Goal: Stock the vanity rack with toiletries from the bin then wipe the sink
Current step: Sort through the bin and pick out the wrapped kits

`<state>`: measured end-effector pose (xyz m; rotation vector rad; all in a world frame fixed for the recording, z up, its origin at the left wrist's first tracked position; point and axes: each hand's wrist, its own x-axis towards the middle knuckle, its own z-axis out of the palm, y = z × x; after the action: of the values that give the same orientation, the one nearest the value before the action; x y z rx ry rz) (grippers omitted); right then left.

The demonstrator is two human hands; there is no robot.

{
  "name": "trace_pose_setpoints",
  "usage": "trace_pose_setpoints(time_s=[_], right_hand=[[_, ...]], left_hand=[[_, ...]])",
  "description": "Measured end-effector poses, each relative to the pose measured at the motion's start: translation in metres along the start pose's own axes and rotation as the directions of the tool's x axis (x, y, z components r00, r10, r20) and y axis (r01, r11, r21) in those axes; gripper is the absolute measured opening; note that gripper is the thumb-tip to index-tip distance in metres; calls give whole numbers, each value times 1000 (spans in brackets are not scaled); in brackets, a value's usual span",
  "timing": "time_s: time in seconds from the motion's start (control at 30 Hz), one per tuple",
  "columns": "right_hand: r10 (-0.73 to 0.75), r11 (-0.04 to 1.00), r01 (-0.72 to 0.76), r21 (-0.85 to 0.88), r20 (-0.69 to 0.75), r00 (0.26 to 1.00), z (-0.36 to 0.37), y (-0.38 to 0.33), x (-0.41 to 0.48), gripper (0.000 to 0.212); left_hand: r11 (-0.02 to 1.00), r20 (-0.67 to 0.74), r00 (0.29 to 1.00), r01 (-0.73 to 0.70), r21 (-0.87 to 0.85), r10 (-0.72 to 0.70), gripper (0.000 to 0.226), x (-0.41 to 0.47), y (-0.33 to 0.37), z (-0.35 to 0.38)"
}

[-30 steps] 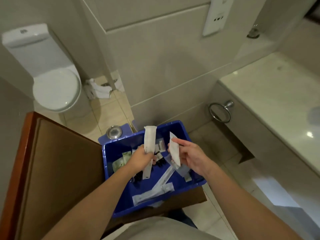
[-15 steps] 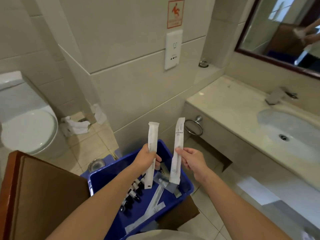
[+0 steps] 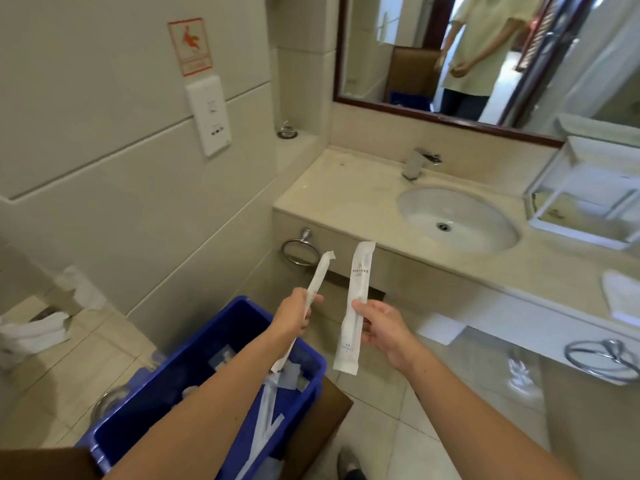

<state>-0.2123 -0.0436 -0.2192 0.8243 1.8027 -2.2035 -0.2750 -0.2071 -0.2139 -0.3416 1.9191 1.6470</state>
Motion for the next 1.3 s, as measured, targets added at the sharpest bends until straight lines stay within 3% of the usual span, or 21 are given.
trace_pose_setpoints(time_s=[0.2, 0.37, 0.63, 0.83, 0.93, 1.3], right_hand=[[15, 999, -11, 35, -132, 991, -50, -7, -12, 16], [-11, 998, 23, 59, -198, 980, -97, -14, -14, 15], [-46, 993, 73, 93, -264, 963, -204, -32, -16, 16], [-62, 983, 115, 144, -326, 943, -301, -48, -23, 10], [-57, 980, 118, 157, -347, 936, -345, -55, -24, 11], [33, 952, 95, 290, -404, 914, -461, -76, -11, 51]], left_hand=[[976, 70, 993, -111, 187, 100, 22, -8, 18, 60], [938, 154, 968, -232, 256, 198, 27, -7, 27, 112], [958, 192, 958, -243, 152, 212, 22, -8, 46, 228], [982, 278, 953, -157, 103, 123, 16, -4, 60, 327], [984, 316, 942, -150, 97, 113, 24, 0, 64, 373], [968, 411, 906, -188, 165, 106, 35, 20, 83, 490]])
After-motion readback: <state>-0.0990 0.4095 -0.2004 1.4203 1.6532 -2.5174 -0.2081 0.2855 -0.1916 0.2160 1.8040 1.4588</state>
